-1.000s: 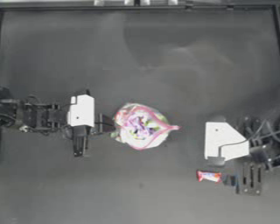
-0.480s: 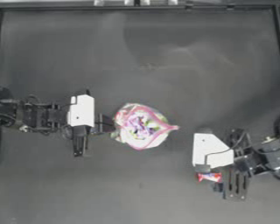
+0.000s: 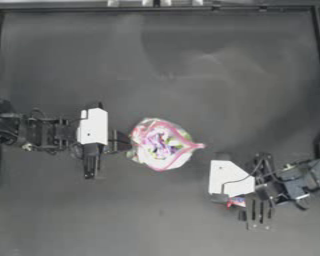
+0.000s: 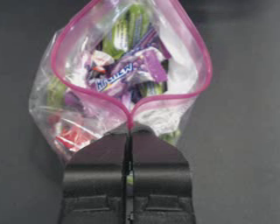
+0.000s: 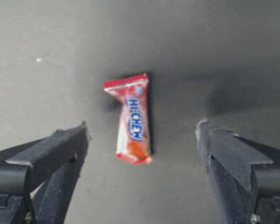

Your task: Put candy in bag

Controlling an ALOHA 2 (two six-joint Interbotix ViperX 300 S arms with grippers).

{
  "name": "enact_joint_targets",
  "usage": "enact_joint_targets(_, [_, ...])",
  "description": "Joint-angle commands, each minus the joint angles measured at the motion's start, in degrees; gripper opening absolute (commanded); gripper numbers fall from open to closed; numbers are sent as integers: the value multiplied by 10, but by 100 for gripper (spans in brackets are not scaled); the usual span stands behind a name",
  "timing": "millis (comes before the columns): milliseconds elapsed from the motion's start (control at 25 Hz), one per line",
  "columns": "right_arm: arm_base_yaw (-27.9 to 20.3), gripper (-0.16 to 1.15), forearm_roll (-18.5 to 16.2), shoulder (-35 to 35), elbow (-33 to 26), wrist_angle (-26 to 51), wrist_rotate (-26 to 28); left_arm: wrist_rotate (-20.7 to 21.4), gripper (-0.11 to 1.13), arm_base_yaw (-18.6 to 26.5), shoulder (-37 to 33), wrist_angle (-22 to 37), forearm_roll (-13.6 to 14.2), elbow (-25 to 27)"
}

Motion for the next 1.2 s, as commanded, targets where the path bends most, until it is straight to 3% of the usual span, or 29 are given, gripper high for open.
enact_joint_targets(40, [2, 100, 2, 2, -7, -6, 1, 1, 3, 0, -11, -3, 1, -11])
enact_joint_targets(440, [5, 95, 4, 35, -7, -32, 7, 1, 3, 0, -11, -2, 1, -11])
enact_joint_targets(520, [8, 86, 4, 38, -9, -29, 9, 1, 3, 0, -11, -2, 1, -11])
enact_joint_targets(800, [18, 35, 5, 42, -6, -11, 22, 1, 3, 0, -11, -2, 1, -11])
enact_joint_targets(1200, [19, 34, -29, -26, -21, -16, 40, 1, 3, 0, -11, -3, 2, -11])
